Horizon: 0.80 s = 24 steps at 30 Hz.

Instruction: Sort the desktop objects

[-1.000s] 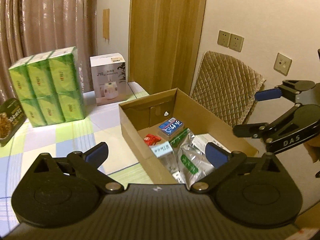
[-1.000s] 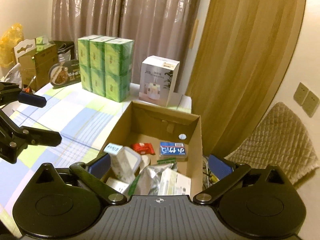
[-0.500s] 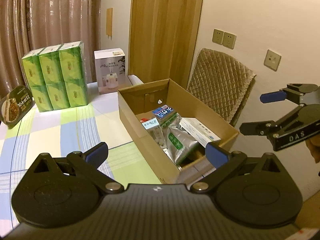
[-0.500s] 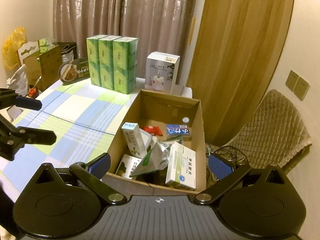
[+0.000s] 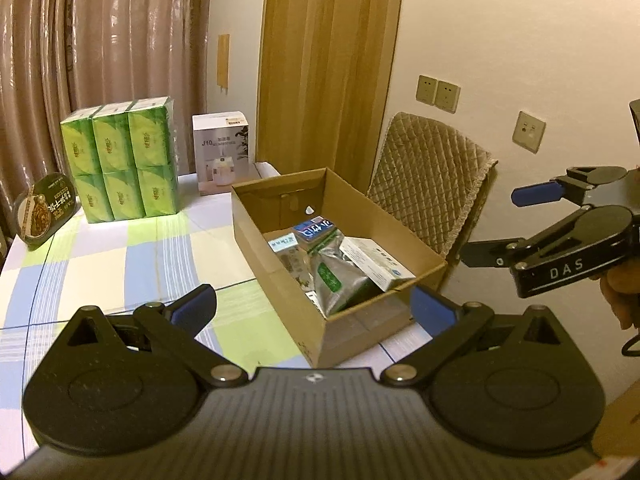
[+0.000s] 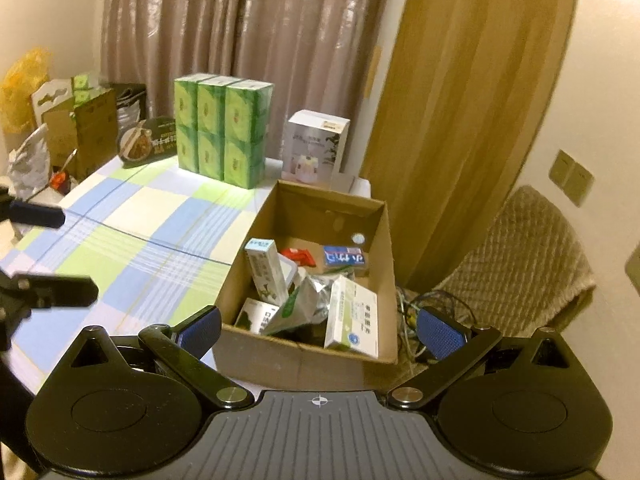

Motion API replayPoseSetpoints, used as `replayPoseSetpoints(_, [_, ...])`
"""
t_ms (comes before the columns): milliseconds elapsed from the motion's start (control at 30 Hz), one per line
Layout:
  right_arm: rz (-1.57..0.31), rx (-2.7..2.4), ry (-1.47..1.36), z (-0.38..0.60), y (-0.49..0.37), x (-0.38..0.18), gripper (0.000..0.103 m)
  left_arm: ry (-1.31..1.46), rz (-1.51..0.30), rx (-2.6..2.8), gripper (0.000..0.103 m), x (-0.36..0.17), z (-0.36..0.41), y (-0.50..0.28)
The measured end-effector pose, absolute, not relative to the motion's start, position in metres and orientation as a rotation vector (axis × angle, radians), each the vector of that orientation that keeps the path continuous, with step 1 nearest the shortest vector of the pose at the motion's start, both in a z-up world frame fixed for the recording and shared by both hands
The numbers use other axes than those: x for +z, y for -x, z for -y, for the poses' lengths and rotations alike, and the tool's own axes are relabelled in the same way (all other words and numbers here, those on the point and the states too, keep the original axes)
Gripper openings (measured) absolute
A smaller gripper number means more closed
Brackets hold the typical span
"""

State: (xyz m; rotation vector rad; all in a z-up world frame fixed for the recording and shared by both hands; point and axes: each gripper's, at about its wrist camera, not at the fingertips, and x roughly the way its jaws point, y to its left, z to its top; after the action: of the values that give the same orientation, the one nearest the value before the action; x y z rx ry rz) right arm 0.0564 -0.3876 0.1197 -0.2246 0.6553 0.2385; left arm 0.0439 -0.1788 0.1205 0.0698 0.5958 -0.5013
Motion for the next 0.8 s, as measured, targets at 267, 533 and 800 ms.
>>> replayPoseSetpoints(267, [-0.664, 0.198, 0.146, 0.382, -0.015, 0.116, 0.101, -0.058, -0.597, -0.460, 0.102, 0.112, 0.179, -0.008])
replayPoseSetpoints(533, [-0.663, 0.187, 0.000, 0.377, 0.018, 0.109, 0.101, -0.045, -0.625, -0.475, 0.102, 0.101, 0.172, 0.009])
replayPoseSetpoints(800, [-0.726, 0.164, -0.019, 0.371, 0.028, 0.090, 0.101, -0.022, -0.673, -0.482, 0.102, 0.082, 0.165, 0.018])
